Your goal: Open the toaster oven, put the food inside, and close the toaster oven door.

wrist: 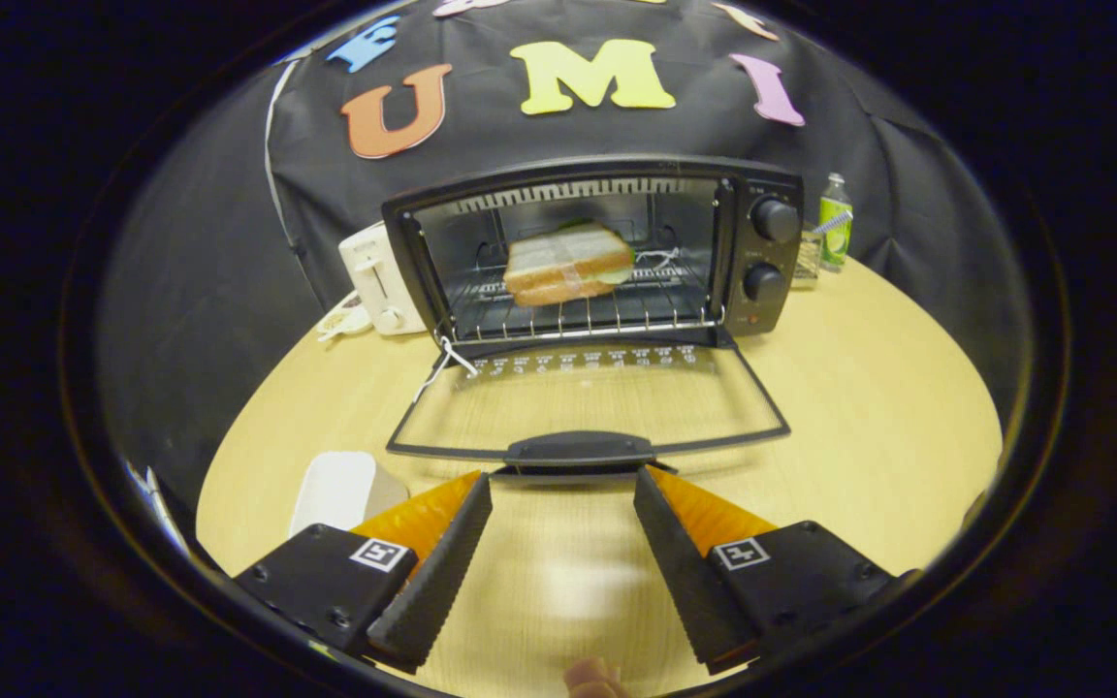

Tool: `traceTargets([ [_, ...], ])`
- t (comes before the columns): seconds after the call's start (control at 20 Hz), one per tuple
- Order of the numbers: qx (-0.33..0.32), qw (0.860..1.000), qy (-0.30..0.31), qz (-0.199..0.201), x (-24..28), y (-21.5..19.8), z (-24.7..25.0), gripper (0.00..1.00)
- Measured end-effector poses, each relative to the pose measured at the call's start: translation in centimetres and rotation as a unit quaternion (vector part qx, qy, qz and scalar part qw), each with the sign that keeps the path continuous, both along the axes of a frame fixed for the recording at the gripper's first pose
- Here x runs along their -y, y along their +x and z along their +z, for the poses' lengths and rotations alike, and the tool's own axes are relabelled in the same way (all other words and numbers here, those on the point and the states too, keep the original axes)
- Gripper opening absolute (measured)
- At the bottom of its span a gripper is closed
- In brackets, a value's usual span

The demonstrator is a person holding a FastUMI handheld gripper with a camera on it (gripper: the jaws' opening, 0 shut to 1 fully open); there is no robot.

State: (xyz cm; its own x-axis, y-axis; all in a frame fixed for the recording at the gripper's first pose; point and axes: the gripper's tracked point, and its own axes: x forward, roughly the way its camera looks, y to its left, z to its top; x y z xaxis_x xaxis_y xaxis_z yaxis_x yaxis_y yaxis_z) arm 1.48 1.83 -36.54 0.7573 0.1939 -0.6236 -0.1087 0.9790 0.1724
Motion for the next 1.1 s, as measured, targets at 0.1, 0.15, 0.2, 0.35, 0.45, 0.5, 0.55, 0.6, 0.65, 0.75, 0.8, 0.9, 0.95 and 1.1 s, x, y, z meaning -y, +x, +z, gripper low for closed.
traceTargets([
  [0.1, -0.012, 1.000, 0.001, -0.010, 0.2, 0.2, -1.3, 0.99],
  [0.15, -0.023, 1.000, 0.004, -0.008, -0.1, 0.2, -1.9, 0.99],
  [0.2, -0.031, 0.999, 0.004, -0.006, -0.2, 0.3, -2.3, 0.99],
  [0.35, -0.018, 1.000, -0.007, -0.012, 0.2, 1.1, -2.2, 0.98],
  [0.45, -0.005, 1.000, -0.003, -0.029, 0.2, 1.3, -2.0, 0.98],
  [0.5, -0.001, 0.999, 0.000, -0.033, 0.1, 1.3, -1.9, 0.98],
  [0.55, 0.009, 0.999, 0.005, -0.037, -0.1, 1.5, -2.0, 0.98],
  [0.6, 0.011, 0.999, 0.005, -0.037, -0.1, 1.6, -2.0, 0.98],
  [0.65, 0.013, 0.999, 0.004, -0.036, -0.1, 1.5, -2.0, 0.98],
  [0.75, 0.012, 0.999, 0.006, -0.037, 0.0, 1.5, -1.9, 0.98],
  [0.8, 0.011, 0.999, 0.008, -0.038, -0.1, 1.5, -1.8, 0.98],
  [0.9, 0.016, 0.999, 0.019, -0.043, -0.1, 1.5, -1.6, 0.98],
  [0.95, 0.022, 0.999, 0.021, -0.044, -0.2, 1.5, -1.3, 0.98],
  [1.1, 0.036, 0.998, 0.016, -0.043, -0.1, 1.4, -0.6, 0.98],
])
